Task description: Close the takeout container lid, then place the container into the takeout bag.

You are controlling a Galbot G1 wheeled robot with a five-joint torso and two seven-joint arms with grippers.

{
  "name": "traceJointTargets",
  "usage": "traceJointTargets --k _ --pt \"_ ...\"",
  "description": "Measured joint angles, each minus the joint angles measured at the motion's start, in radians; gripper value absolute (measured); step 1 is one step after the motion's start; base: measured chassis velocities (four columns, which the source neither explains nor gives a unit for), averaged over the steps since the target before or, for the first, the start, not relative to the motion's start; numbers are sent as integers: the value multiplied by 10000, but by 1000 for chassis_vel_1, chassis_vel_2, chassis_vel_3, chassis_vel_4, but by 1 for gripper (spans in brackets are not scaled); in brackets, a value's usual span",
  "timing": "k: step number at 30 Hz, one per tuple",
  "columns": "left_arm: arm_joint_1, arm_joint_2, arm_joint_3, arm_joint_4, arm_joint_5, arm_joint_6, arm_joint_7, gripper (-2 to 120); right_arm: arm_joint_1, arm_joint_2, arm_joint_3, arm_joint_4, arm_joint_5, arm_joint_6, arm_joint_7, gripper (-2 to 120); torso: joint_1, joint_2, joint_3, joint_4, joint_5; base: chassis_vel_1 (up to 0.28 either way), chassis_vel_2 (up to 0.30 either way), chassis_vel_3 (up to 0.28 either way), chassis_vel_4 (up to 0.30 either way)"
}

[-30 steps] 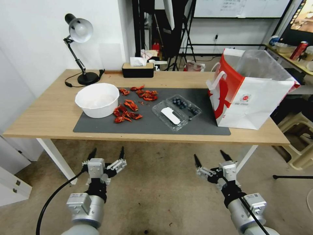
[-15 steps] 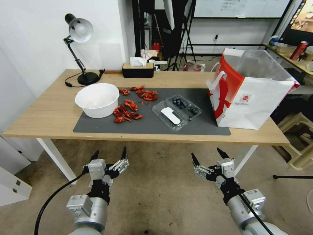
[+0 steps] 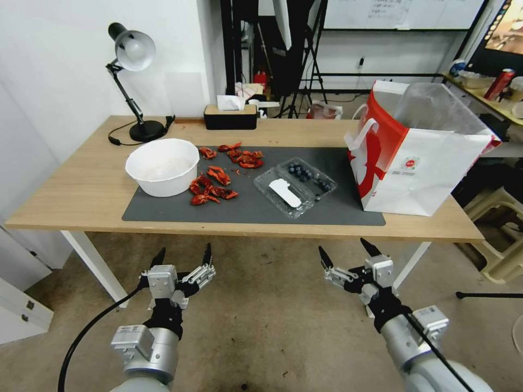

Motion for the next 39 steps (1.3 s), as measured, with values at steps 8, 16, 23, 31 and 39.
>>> traceJointTargets --k 8,16,23,31,39 --pt "19 -169 -27 158 155 -192 53 100 1943 -1706 -291 -1711 2458 622 159 100 1 -1 0 0 3 0 0 0 0" --pt "63 -236 -33 342 114 -511 -14 100 3718 -2693 -1013 -2995 3687 788 1042 100 1 -1 1 1 -1 0 0 0 0" --pt "82 -349 -23 357 102 -514 -11 100 5333 -2869 -2084 -3653 3727 377 1986 100 1 -1 1 0 0 0 0 0 0" --pt "154 -326 -143 259 90 -318 -54 100 6559 -2828 -2922 -3941 3950 -1229 2990 100 1 -1 0 0 -1 0 0 0 0" --pt "232 -422 -120 244 149 -324 -52 100 7442 -2625 -3483 -4118 4060 -2515 4100 100 1 -1 0 0 0 0 0 0 0"
